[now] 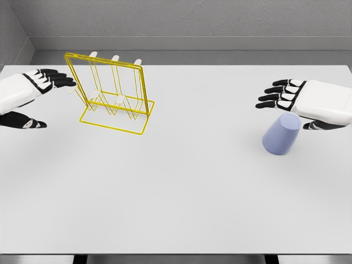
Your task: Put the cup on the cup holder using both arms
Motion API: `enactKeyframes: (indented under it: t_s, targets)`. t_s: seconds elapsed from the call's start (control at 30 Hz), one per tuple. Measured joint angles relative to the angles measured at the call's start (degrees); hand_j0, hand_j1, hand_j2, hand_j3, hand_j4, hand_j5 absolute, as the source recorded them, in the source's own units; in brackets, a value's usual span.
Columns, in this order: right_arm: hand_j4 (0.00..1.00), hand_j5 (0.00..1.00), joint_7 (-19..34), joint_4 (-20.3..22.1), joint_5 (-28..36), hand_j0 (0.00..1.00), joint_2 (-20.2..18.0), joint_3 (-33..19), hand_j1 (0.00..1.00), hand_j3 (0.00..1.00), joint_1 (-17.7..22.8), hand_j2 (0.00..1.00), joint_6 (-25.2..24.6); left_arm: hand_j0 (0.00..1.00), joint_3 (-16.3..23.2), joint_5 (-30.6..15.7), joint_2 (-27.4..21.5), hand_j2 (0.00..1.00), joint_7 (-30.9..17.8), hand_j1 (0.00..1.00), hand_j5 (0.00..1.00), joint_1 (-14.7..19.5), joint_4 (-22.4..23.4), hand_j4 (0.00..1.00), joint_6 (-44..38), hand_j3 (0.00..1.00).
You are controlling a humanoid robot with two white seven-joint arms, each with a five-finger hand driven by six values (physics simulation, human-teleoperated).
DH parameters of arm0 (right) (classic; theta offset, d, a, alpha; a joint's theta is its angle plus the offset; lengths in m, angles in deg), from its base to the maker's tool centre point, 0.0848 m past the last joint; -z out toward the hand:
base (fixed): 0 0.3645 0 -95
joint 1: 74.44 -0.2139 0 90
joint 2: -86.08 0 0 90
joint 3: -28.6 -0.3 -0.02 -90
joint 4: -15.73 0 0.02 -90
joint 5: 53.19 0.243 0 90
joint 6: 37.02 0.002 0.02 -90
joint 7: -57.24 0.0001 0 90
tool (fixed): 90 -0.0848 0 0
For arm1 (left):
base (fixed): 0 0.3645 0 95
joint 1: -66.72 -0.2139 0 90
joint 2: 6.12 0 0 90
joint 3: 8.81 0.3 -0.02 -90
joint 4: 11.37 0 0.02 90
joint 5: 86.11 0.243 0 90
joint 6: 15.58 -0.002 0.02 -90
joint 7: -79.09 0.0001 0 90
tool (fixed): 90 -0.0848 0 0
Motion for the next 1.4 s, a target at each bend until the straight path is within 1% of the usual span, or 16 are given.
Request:
enactKeyframes:
  t_s: [0.13,0.2,0.27,0.3,0.4,0.5,0.6,0.7,0.8,0.9,1.03,1.1,1.23,1.3,1.4]
  targets:
    - [1.0,1.0,0.1,-0.07,-0.02,1.0,-0.06,0.05,1.0,1.0,0.0,1.0,0.0,1.0,-0.14,-0.07,2.62,1.0,-0.03,1.0,1.0,0.7,-0.21,1.0,-0.01,1.0]
    - [1.0,1.0,0.31,-0.14,-0.45,1.0,-0.03,0.09,1.0,1.0,0.0,1.0,0.0,1.0,-0.15,-0.08,4.2,1.0,-0.05,1.0,1.0,0.26,-0.31,1.0,0.0,1.0]
    - [1.0,1.0,1.62,-0.5,-1.24,1.0,0.04,0.13,1.0,1.0,-0.44,1.0,-0.01,1.0,-0.1,-0.26,5.07,1.0,0.14,1.0,1.0,-0.52,-0.48,1.0,0.0,1.0]
    - [1.0,1.0,2.48,-0.9,-1.53,1.0,0.1,0.32,1.0,1.0,-0.53,1.0,0.0,1.0,0.01,-1.07,5.41,1.0,0.28,1.0,1.0,-1.14,-0.55,1.0,0.01,1.0]
    - [1.0,1.0,3.91,-1.67,-2.74,1.0,0.26,0.72,1.0,1.0,-0.7,1.0,0.01,1.0,2.34,-6.72,5.75,1.0,0.51,1.0,1.0,-1.58,-0.68,1.0,0.0,1.0]
    - [1.0,1.0,5.18,-2.44,-4.2,1.0,1.56,0.93,1.0,1.0,-0.7,1.0,0.01,1.0,6.57,-12.89,5.57,1.0,0.59,1.0,1.0,-1.58,-2.06,1.0,-0.01,1.0]
    - [1.0,1.0,6.25,-5.2,-5.46,1.0,4.05,1.84,1.0,1.0,-1.32,1.0,0.01,1.0,10.04,-16.49,5.05,1.0,0.65,1.0,1.0,-1.84,-3.41,1.0,-0.01,1.0]
    - [1.0,1.0,6.64,-7.83,-7.11,1.0,5.95,2.29,1.0,1.0,-1.41,1.0,0.02,1.0,13.32,-19.39,3.32,1.0,0.7,1.0,1.0,-1.84,-4.11,1.0,-0.01,1.0]
    - [1.0,1.0,6.77,-9.44,-8.4,1.0,7.13,2.48,1.0,1.0,-1.41,1.0,0.02,1.0,16.17,-22.87,0.78,1.0,0.72,1.0,1.0,-4.04,-5.01,1.0,0.0,1.0]
    - [1.0,1.0,6.82,-10.92,-9.51,1.0,8.4,2.58,1.0,1.0,-1.41,1.0,0.02,1.0,18.05,-25.73,-1.11,1.0,0.73,1.0,1.0,-4.22,-5.81,1.0,-0.01,1.0]
    - [1.0,1.0,6.84,-12.05,-10.27,1.0,9.26,2.94,1.0,1.0,-1.41,1.0,0.02,1.0,19.53,-29.74,-2.41,1.0,0.73,1.0,1.0,-4.22,-6.72,1.0,-0.02,1.0]
    - [1.0,1.0,6.85,-12.53,-10.62,1.0,9.63,3.13,1.0,1.0,-1.41,1.0,0.02,1.0,20.7,-32.53,-2.66,1.0,0.71,1.0,1.0,-4.22,-7.31,1.0,-0.02,1.0]
    - [1.0,1.0,6.85,-13.38,-11.38,1.0,10.28,3.36,1.0,1.0,-1.41,1.0,0.02,1.0,23.57,-39.6,-2.02,1.0,0.67,1.0,1.0,-4.22,-8.83,1.0,-0.03,1.0]
    - [1.0,1.0,6.87,-13.57,-11.65,1.0,10.54,3.72,1.0,1.0,-1.41,1.0,0.02,1.0,24.34,-42.99,-1.63,1.0,0.66,1.0,1.0,-4.13,-9.39,1.0,-0.03,1.0]
    - [0.99,0.99,6.87,-14.27,-12.21,0.99,11.1,4.15,0.99,0.99,-1.41,0.99,0.02,1.0,24.92,-45.78,-0.68,1.0,0.66,1.0,1.0,-4.22,-9.79,1.0,-0.04,1.0]
